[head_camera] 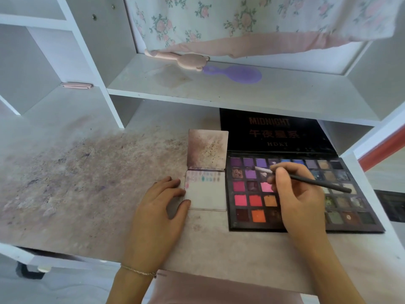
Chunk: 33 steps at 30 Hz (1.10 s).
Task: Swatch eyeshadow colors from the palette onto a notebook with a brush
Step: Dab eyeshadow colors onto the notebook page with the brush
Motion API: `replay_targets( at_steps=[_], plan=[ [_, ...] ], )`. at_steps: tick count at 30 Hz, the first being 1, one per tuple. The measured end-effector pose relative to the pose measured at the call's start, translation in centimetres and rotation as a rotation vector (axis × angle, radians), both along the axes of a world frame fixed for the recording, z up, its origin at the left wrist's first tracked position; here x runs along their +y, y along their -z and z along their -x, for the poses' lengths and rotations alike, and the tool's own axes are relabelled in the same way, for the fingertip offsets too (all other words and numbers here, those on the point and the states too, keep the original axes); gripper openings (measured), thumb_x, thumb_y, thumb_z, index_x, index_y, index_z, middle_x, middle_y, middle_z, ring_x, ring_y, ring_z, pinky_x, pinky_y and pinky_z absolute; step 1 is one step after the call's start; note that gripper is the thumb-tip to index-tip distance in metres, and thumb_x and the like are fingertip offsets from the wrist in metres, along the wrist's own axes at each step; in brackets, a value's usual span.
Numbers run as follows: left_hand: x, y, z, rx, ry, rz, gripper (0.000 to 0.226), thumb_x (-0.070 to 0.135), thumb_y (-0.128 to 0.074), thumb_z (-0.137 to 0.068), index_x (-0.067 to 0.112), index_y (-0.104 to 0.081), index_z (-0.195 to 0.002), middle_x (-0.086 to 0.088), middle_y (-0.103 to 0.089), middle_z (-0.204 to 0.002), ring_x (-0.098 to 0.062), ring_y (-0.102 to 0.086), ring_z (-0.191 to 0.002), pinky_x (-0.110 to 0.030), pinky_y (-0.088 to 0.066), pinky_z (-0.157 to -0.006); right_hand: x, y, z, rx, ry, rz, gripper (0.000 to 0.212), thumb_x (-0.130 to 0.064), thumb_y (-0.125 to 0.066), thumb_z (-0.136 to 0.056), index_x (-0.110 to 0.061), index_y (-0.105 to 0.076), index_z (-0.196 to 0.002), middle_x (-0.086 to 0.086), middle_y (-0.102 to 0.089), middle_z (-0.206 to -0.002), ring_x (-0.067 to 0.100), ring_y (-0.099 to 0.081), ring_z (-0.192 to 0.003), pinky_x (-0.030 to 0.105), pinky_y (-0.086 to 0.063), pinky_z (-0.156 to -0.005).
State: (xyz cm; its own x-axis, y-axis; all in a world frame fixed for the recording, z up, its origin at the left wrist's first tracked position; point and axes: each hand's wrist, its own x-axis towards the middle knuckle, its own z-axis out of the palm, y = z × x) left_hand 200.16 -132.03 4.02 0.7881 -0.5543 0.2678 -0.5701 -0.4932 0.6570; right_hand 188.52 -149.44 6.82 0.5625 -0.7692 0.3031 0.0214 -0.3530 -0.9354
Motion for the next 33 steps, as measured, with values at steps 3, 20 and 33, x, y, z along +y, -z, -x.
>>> replay_targets(
  at_steps=[3,20,33],
  plan=[
    [0.0,0.0,0.0,0.002,-0.006,-0.007,0.020,0.011,-0.073,-0.073,0.009,-0.070,-0.093,-0.002,-0.064,-0.112,-0.008,-0.046,-0.111,-0.026,-0.032,-0.098,-0.4,0.6,0.9,0.061,0.001,0.104,0.034,0.001,-0.050,-0.088,-0.032,-0.054,-0.086,-0.004,-0.061,-0.077,0.008,-0.059,-0.068,0.008,-0.046,-0.057],
    [-0.1,-0.3,0.1,0.017,-0.015,-0.018,0.020,0.012,-0.073,-0.074,0.009,-0.070,-0.094,-0.001,-0.064,-0.112,-0.009,-0.047,-0.112,-0.028,-0.034,-0.099,-0.5,1.9,0.6,0.225,0.014,0.251,0.017,-0.022,-0.045,-0.080,-0.036,-0.048,-0.072,-0.013,-0.056,-0.064,0.002,-0.055,-0.068,0.006,-0.040,-0.055],
    [-0.1,-0.2,0.1,0.017,-0.015,-0.011,0.019,0.012,-0.072,-0.074,0.009,-0.071,-0.093,-0.001,-0.064,-0.112,-0.008,-0.047,-0.113,-0.028,-0.033,-0.099,-0.4,1.6,0.7,0.252,0.004,0.279,0.027,-0.010,-0.049,-0.084,-0.034,-0.048,-0.073,-0.018,-0.053,-0.063,-0.008,-0.055,-0.071,0.002,-0.039,-0.058]
  ],
)
